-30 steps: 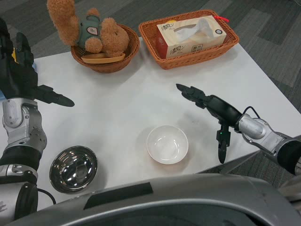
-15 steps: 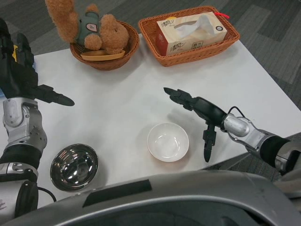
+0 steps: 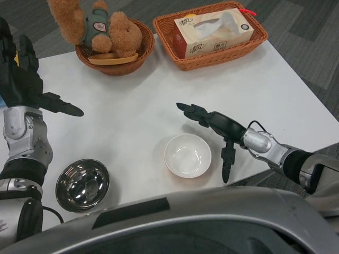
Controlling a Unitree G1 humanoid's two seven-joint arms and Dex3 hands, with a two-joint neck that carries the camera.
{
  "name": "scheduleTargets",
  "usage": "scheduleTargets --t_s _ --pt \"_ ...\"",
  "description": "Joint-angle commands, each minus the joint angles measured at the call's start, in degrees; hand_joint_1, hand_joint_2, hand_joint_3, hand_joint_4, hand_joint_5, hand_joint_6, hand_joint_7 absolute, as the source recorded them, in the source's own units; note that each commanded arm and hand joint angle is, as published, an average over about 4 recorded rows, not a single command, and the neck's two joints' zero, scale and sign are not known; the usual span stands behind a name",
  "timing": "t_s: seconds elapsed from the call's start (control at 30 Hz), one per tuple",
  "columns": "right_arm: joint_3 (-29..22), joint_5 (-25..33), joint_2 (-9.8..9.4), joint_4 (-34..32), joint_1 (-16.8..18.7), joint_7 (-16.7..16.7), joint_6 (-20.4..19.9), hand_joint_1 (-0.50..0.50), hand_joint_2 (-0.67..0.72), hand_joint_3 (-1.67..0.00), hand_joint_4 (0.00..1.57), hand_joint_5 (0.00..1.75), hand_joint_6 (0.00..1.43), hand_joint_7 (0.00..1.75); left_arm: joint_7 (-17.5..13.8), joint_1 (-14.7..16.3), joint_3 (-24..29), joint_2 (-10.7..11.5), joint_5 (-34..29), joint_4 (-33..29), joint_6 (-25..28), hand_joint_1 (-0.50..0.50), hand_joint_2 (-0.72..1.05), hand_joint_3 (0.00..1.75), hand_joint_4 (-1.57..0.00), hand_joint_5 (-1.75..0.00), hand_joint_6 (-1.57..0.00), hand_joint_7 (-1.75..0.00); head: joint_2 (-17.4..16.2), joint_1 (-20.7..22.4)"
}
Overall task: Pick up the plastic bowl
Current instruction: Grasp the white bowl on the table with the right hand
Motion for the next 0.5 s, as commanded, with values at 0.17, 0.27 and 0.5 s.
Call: scheduleTargets --t_s 0.17,0.27,0.5 --pt "4.2 -0.2 -1.02 0.2 -1.3 0.6 -0.1 -0.46 0.34 -0.16 0.0 0.0 0.0 0.0 0.1 -1.1 0.1 0.3 0.0 0.7 2.2 -0.5 -0.55 0.0 0.0 0.0 0.0 0.0 -0.3 -0.8" --pt "4.4 -2.4 -0.97 0.2 -1.6 0.9 -0.1 -0.46 0.34 -0.16 0.0 0.0 0.0 0.0 0.1 -1.8 0.1 0.5 0.0 1.2 2.6 -0.5 -0.55 0.0 0.0 0.0 0.0 0.0 -0.3 -1.2" --pt "3.8 -4.7 1.03 0.2 -1.7 1.7 -0.2 -0.42 0.22 -0.16 0.0 0.0 0.0 0.0 0.1 -3.1 0.1 1.0 0.0 2.7 2.7 -0.5 -0.55 0.0 0.0 0.0 0.0 0.0 -0.5 -2.3"
